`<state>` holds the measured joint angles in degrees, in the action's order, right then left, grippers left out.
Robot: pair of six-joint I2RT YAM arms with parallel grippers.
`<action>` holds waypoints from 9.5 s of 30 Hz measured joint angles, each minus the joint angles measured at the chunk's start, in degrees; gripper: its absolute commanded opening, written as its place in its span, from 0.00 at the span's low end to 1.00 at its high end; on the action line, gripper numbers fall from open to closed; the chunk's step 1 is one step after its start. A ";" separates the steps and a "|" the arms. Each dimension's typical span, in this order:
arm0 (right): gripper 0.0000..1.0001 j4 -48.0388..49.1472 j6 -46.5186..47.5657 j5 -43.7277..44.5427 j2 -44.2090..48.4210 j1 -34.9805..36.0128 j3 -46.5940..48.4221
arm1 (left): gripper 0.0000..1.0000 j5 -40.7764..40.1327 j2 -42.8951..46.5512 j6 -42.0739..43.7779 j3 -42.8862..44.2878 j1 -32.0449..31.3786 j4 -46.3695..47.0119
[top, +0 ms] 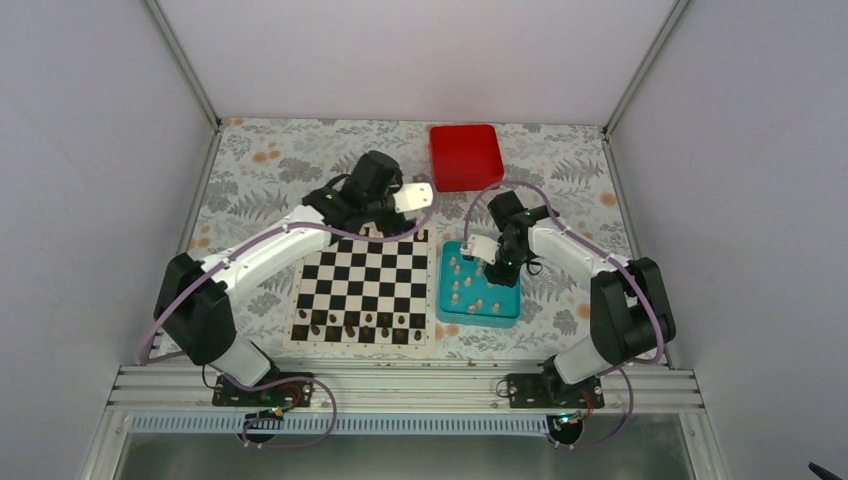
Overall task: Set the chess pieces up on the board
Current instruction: Place the chess piece in the storage box, then pick up the chess piece from the storage box, then place the chess piece on the chessboard, then pick up the chess piece from the storage box.
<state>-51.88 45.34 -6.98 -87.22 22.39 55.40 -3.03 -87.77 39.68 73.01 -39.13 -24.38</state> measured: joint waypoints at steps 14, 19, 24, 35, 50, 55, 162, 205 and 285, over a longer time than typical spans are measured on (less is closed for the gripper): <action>0.56 -0.87 3.91 -0.90 6.93 -10.78 0.61 | 1.00 -0.63 -9.14 1.68 12.09 -13.20 -4.17; 0.75 -1.18 7.80 -1.57 14.80 -26.08 1.51 | 1.00 1.64 -15.89 1.77 16.28 -17.25 -5.25; 1.00 0.72 9.31 -4.22 12.39 -32.24 -1.44 | 0.99 6.16 -22.97 3.08 20.41 -19.23 -8.02; 1.00 15.82 3.28 -12.39 7.21 -37.90 -10.95 | 0.79 10.12 -33.31 7.15 30.53 -23.54 -15.39; 1.00 31.43 -5.84 -14.53 10.08 -41.24 -15.41 | 0.71 9.18 -41.55 9.62 36.13 -24.68 -22.05; 1.00 31.47 -5.95 -15.32 10.08 -41.24 -15.80 | 0.68 9.03 -43.93 9.77 37.35 -24.68 -22.34; 1.00 26.56 -3.37 -19.80 5.38 -41.24 -15.54 | 0.06 16.04 -20.02 11.26 -3.91 24.50 -7.45; 1.00 26.58 -2.95 -20.35 4.28 -41.24 -15.54 | 0.65 7.52 -26.91 8.81 30.18 -16.74 -29.44; 1.00 26.51 -2.29 -20.55 2.47 -41.24 -15.69 | 0.15 2.51 -22.95 9.29 28.00 -23.12 -33.09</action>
<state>-25.36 43.05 -27.53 -84.75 -18.85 39.70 -0.51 -110.72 48.97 101.01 -62.26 -57.47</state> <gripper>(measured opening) 0.997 0.155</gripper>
